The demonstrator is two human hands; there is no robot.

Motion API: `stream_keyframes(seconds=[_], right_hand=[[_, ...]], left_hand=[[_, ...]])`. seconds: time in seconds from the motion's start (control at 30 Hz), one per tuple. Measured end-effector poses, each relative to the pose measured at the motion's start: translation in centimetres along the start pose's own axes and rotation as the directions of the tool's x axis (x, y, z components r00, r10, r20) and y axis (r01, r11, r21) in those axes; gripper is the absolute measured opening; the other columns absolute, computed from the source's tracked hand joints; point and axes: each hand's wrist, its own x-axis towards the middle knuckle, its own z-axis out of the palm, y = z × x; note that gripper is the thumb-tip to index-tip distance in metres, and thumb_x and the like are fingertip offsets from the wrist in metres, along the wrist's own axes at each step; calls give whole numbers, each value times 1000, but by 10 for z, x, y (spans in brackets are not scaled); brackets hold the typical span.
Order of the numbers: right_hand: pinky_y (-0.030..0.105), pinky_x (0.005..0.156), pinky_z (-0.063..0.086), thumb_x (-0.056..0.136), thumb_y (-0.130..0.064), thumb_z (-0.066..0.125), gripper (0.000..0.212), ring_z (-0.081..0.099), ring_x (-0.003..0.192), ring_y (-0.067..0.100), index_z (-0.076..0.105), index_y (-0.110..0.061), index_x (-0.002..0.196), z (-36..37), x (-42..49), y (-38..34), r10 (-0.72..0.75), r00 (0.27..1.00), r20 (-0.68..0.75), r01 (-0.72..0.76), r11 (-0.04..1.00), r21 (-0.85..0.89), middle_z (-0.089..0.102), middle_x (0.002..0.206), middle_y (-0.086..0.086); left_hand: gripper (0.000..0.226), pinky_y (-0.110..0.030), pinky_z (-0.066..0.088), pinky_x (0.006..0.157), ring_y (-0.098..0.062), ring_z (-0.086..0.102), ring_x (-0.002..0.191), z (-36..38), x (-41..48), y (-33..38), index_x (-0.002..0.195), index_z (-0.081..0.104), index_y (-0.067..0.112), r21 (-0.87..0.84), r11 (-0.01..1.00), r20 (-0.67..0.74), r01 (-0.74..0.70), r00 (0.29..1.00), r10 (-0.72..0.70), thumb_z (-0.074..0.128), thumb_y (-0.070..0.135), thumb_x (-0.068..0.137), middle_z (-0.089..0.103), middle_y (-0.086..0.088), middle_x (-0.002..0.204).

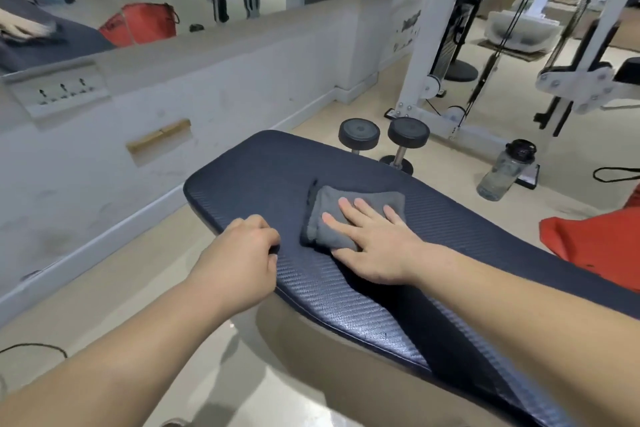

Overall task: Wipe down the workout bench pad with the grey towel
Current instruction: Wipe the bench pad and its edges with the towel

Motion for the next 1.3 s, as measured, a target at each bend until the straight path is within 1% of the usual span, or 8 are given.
stream_keyframes(seconds=[0.13, 0.23, 0.37, 0.5, 0.63, 0.8, 1.07, 1.3], right_hand=[[46, 127, -16, 104, -57, 33, 64, -20, 158, 9, 4, -52, 161, 12, -34, -41, -227, 972, 65, 227, 974, 0, -16, 172, -14], [39, 127, -14, 106, -55, 35, 60, -16, 157, 3, 9, -53, 161, 1, -22, -24, -245, 968, 54, 244, 969, 21, -10, 172, -19], [46, 130, -4, 106, -54, 35, 62, -9, 160, 8, 8, -49, 162, -8, 15, 25, 4, 998, -57, -3, 1000, 1, -7, 174, -13], [51, 129, -4, 106, -56, 31, 64, -8, 161, 15, 5, -48, 163, -8, 21, 42, 184, 980, -73, -182, 983, 22, -7, 175, -8], [50, 127, -12, 104, -58, 34, 66, -17, 159, 15, 3, -50, 162, 5, -12, -10, -46, 999, 5, 46, 999, -25, -15, 174, -9], [38, 121, -24, 106, -54, 39, 68, -28, 155, 7, -1, -52, 161, 16, -48, -21, -358, 926, 118, 363, 932, -14, -22, 170, -16], [50, 128, -10, 106, -53, 34, 66, -17, 160, 15, 0, -51, 162, 8, -9, 32, 99, 994, -39, -99, 995, -9, -15, 174, -8], [42, 120, -28, 106, -55, 35, 66, -36, 152, 8, -5, -55, 160, 18, -55, -30, -289, 942, 172, 288, 957, 34, -30, 168, -15]], left_hand=[[17, -40, 53, 80, -23, 54, 94, -4, 8, -7, 73, 60, 24, -46, 999, -4, -1, 1000, 1, 47, 15, 79, 53, 6, 94], [19, -40, 53, 79, -23, 55, 94, -5, 15, -5, 74, 58, 23, -76, 997, -13, 19, 1000, -20, 43, 12, 73, 53, 6, 94], [33, -40, 52, 90, -21, 53, 107, -1, 14, -4, 100, 70, 29, -77, 997, -21, -27, 999, 26, 47, 16, 81, 57, 10, 111], [29, -39, 51, 94, -20, 52, 108, 4, 11, -10, 103, 71, 28, -82, 995, -46, -64, 997, 60, 50, 18, 86, 59, 10, 114], [30, -38, 52, 90, -19, 55, 104, 3, 10, -13, 93, 72, 27, -111, 992, -60, -64, 997, 57, 49, 12, 82, 60, 10, 106], [22, -39, 54, 72, -21, 57, 79, -1, 14, -12, 55, 51, 21, -176, 984, -79, -26, 997, 12, 48, 8, 72, 56, 7, 82], [21, -37, 54, 78, -16, 58, 84, 6, 14, -2, 68, 62, 25, -176, 983, -93, -51, 995, 35, 46, 11, 72, 57, 11, 87], [20, -40, 54, 69, -17, 56, 77, 7, 17, -4, 60, 53, 21, -144, 989, -170, -31, 985, 6, 49, 7, 74, 56, 9, 79]])
